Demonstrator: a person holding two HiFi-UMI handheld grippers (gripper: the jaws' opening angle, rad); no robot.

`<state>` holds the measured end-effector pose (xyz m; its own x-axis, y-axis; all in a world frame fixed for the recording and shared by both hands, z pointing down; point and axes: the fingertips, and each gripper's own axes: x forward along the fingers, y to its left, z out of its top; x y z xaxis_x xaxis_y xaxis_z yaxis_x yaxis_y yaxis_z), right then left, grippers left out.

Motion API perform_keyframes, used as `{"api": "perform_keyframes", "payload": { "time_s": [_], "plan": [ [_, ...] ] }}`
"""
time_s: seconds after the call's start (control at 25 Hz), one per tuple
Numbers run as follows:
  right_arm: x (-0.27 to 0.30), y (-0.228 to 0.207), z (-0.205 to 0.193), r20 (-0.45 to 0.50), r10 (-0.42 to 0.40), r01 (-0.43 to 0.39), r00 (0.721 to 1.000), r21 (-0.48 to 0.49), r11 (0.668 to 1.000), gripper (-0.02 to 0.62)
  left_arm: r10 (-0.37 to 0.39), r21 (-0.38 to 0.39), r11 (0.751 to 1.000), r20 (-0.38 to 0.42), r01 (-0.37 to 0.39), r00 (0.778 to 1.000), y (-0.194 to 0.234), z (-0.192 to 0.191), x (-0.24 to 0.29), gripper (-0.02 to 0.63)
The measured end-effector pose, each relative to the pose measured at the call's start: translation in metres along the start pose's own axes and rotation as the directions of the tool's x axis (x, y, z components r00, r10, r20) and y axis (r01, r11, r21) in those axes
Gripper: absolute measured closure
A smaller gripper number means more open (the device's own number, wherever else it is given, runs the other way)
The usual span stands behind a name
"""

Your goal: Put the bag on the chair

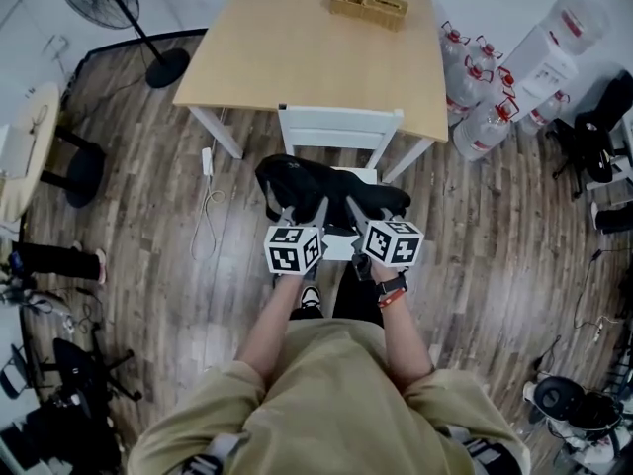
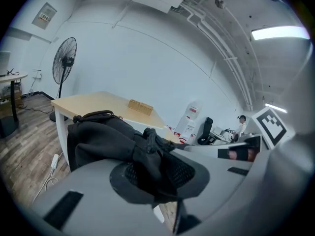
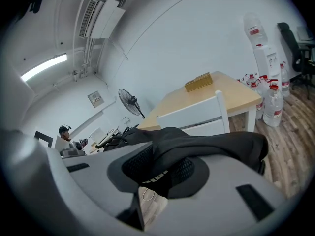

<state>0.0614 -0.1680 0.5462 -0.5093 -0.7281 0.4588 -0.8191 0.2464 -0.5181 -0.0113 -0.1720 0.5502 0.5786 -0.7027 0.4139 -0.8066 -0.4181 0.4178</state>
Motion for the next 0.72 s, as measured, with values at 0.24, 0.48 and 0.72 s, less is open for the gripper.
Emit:
{"api": "perform_keyframes", "payload": {
  "time_s": [0.24, 0.48, 0.72],
  "plan": [
    [0.032, -0.027, -0.017, -0.066, -0.006, 0.007, 0.998, 0.022, 1.000, 0.508, 0.021, -0.050, 0.998, -0.058, -0.024, 0.998, 0.023, -0.026, 0.030, 0.525],
    [0.061, -0.062, -0.034, -0.131, -0.006, 0.009, 0.991, 0.024, 1.000, 0.506, 0.047, -0.092, 0.994, -0.104, -0.057, 0.994, 0.041, -0.053, 0.065, 0.525],
    [0.090, -0.086, -0.054, -0.196, 0.021, -0.012, 0.980, 0.043, 0.999, 0.505, 0.084, -0.112, 0.989, -0.148, -0.101, 0.985, 0.062, -0.079, 0.089, 0.525]
  ]
}}
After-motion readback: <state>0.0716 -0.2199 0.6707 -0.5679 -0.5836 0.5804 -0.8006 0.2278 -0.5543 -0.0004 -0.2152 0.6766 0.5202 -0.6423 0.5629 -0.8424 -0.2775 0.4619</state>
